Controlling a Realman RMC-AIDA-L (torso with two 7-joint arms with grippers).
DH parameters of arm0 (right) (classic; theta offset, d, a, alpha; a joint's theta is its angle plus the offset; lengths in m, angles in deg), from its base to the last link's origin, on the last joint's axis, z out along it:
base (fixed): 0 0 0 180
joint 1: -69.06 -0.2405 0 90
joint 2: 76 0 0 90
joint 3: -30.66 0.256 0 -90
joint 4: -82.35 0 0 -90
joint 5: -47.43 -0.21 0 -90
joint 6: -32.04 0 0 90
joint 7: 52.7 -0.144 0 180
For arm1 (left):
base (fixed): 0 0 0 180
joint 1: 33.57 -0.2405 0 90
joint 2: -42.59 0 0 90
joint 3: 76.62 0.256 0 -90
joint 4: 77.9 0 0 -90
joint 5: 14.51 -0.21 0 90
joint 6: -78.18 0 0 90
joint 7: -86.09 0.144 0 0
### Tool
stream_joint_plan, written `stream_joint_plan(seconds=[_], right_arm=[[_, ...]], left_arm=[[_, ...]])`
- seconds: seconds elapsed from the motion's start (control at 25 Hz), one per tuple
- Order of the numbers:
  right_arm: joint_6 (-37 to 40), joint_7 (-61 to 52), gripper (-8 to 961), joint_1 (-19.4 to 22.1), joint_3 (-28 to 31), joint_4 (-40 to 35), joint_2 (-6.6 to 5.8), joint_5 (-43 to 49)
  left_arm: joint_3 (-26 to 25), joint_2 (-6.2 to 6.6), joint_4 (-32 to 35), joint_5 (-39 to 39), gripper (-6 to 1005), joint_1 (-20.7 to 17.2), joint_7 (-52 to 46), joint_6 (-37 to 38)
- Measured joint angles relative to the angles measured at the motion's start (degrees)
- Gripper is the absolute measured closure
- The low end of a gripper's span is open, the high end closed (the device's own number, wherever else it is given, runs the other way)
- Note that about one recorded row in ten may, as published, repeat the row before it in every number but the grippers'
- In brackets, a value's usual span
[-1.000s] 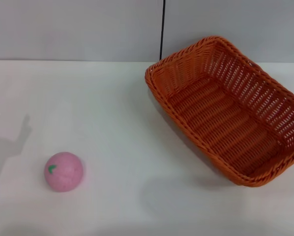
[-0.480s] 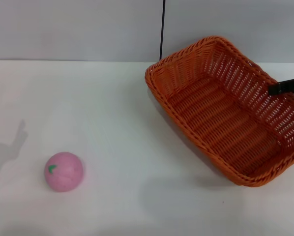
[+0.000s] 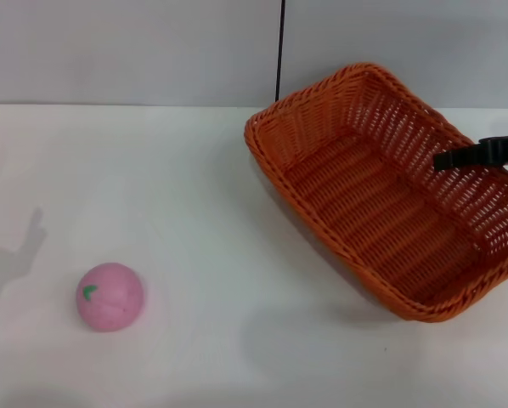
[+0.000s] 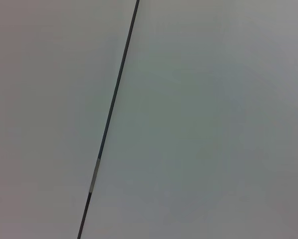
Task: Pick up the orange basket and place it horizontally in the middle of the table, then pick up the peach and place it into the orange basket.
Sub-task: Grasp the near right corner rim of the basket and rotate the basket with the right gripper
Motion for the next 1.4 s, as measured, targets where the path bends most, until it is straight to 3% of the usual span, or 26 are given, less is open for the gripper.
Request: stream_joint_plan(seconds=[0.2,0.32,0.52,0.88,1.12,1.4], right_arm=[[0.0,0.4,370,-0.1,-0.1,0.1,0.61,0.0],[0.1,0.4,578,-0.1,-0.1,0.1,0.64,0.0],[0.4,0.4,789,-0.1,-0.2,0.0,0.74,0.0],[2.2,5.8,808,0.5,-2.4,-3.8,1.55,0.1],[6.7,10.8,812,1.9,-8.8,-14.6,1.77,0.4],[9.3,20.0,813,2.0,-8.5,-21.3,1.92,-1.7]], left_arm=[[0.0,0.05,-0.1,0.0,186,-0.2,0.0,0.0],[0.0,0.07,-0.2,0.0,186,-0.2,0.0,0.1],[0.0,0.09,-0.4,0.0,186,-0.3,0.0,0.2],[0.0,0.19,-0.7,0.0,186,-1.0,0.0,-0.1],[0.0,0.34,-0.9,0.0,186,-2.0,0.0,-1.0],[1.0,0.42,-1.2,0.0,186,-3.0,0.5,-1.5]])
